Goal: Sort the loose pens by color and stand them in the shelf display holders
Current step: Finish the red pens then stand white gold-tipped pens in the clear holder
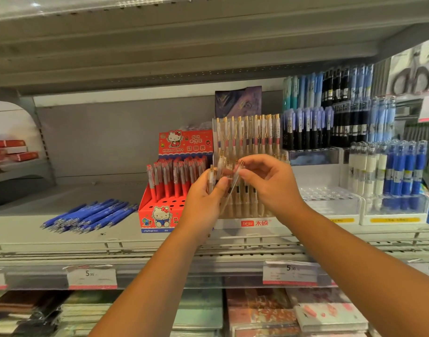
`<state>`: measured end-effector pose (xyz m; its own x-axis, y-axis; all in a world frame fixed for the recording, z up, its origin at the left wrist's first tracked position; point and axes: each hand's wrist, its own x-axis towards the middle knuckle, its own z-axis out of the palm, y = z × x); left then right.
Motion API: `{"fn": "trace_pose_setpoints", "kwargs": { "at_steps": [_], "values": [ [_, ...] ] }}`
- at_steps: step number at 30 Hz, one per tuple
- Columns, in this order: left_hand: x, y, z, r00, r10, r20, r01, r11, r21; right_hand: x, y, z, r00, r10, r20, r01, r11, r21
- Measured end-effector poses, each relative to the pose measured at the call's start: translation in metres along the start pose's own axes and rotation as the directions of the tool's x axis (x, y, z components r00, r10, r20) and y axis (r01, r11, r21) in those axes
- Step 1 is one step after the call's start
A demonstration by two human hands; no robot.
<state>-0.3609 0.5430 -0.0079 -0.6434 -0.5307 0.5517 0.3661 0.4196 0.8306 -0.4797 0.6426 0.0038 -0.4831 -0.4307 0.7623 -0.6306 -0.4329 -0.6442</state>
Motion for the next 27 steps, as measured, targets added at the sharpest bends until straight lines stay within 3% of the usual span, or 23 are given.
{"fn": "trace_pose_setpoints", "kwargs": {
  "at_steps": [6,13,20,27],
  "values": [
    [0.001,-0.001,-0.002,0.997,-0.038,-0.062,0.033,0.997,-0.071,0.007,0.001,-0.019,0.982,0.07,-0.175,-0.044,0.988,0.15],
    [0.002,-0.005,-0.005,0.997,-0.071,-0.023,0.071,0.997,-0.002,0.015,0.009,-0.045,0.918,0.042,-0.394,-0.009,0.996,0.083],
    [0.004,-0.006,-0.006,0.988,-0.147,0.036,0.15,0.984,-0.091,0.016,0.016,-0.047,0.926,-0.003,-0.377,0.001,1.0,-0.004],
    [0.002,-0.003,-0.003,0.99,-0.138,-0.028,0.136,0.989,-0.063,0.015,0.019,-0.043,0.957,-0.011,-0.289,-0.041,0.984,-0.175]
  ]
}}
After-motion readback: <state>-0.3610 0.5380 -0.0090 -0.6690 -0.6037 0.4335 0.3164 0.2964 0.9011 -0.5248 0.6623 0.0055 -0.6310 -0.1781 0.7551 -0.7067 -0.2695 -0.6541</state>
